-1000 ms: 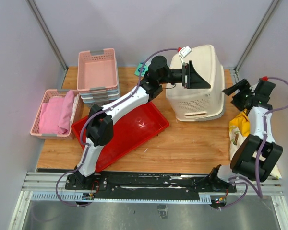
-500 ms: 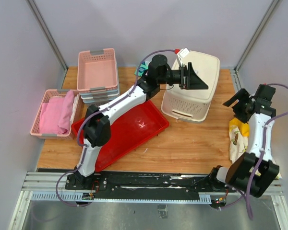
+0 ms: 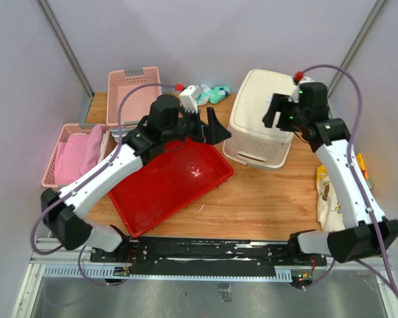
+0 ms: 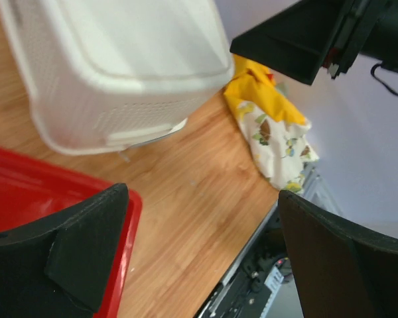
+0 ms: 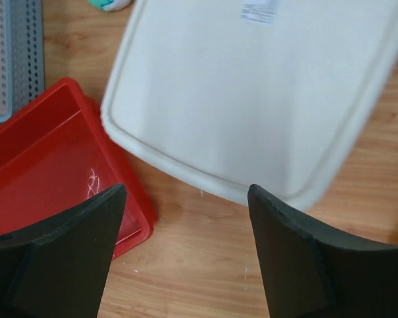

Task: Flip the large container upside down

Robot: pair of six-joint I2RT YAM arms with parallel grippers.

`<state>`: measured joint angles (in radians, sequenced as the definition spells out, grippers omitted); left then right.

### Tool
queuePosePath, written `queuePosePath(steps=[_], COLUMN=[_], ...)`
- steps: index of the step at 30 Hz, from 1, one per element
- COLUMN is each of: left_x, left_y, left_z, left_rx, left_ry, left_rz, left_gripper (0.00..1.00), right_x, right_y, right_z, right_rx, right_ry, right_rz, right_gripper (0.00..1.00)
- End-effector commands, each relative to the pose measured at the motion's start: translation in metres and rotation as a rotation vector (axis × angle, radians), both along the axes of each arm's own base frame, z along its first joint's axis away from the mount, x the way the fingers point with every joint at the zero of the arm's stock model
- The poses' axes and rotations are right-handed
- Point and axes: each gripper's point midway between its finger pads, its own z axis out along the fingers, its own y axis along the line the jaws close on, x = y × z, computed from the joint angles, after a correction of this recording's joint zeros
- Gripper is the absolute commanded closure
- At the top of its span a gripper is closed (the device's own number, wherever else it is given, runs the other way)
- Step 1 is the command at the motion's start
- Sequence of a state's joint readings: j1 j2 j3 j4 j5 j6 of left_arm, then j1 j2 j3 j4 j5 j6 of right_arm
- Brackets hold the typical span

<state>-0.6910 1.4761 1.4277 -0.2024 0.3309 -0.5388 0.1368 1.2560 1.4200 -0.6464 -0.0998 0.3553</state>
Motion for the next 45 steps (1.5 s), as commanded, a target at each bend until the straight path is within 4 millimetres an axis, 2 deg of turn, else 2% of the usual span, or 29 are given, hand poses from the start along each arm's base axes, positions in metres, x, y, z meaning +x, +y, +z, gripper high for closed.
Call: queuePosePath(steps=[1,4,5,8,11,12,14,17,19,22,23,25,31,34,36,39,45], left_x=[-0.018,-0.047,-0.057,-0.075,-0.085,-0.088,-0.093,-0.094,-0.092,-0.09,-0.088,-0.085,-0.082,-0.09,-0.1,-0.114,-0.135], left_y=[0.072,0.104,0.115,0.143,0.166,0.173,0.184,0.201,0.209,0.202,0.196,0.182,0.146,0.136,0.13,0.122,0.1], left_z=[-0.029,-0.041,-0.053,-0.067,-0.081,-0.083,-0.078,-0.07,-0.065,-0.073,-0.079,-0.094,-0.127,-0.149,-0.161,-0.173,-0.205], left_rx=[0.173,0.16,0.17,0.189,0.234,0.249,0.277,0.317,0.323,0.345,0.357,0.388,0.449,0.518,0.548,0.561,0.631], left_ry=[-0.035,-0.031,-0.019,-0.017,-0.005,-0.007,-0.024,-0.068,-0.082,-0.056,-0.037,-0.001,0.001,0.013,0.027,0.048,0.115], left_rz=[0.215,0.263,0.276,0.335,0.389,0.406,0.42,0.466,0.501,0.478,0.456,0.399,0.255,0.17,0.114,0.047,-0.055], left_gripper=[0.01,0.01,0.01,0.01,0.01,0.01,0.01,0.01,0.01,0.01,0.01,0.02,0.08,0.08,0.08,0.05,0.04], right_x=[0.016,0.034,0.04,0.058,0.076,0.082,0.093,0.104,0.108,0.104,0.103,0.099,0.062,0.039,0.025,0.009,-0.005], right_y=[0.047,0.094,0.114,0.158,0.19,0.198,0.202,0.169,0.134,0.078,0.068,0.064,0.104,0.099,0.085,0.059,0.046], right_z=[-0.003,-0.005,-0.001,-0.009,-0.033,-0.047,-0.069,-0.084,-0.089,-0.101,-0.104,-0.087,-0.058,-0.043,-0.043,-0.054,-0.078], right_rx=[-0.204,-0.237,-0.233,-0.249,-0.261,-0.277,-0.33,-0.455,-0.47,-0.422,-0.397,-0.346,-0.23,-0.192,-0.217,-0.283,-0.358], right_ry=[0.006,0.001,-0.012,-0.004,0.05,0.088,0.148,0.199,0.239,0.312,0.323,0.277,0.2,0.157,0.126,0.108,0.212], right_rz=[0.115,0.209,0.248,0.323,0.371,0.382,0.378,0.257,0.16,0.034,0.017,0.032,0.232,0.245,0.223,0.178,0.207], right_gripper=[0.25,0.25,0.26,0.27,0.28,0.29,0.3,0.28,0.25,0.25,0.25,0.26,0.26,0.25,0.24,0.23,0.23])
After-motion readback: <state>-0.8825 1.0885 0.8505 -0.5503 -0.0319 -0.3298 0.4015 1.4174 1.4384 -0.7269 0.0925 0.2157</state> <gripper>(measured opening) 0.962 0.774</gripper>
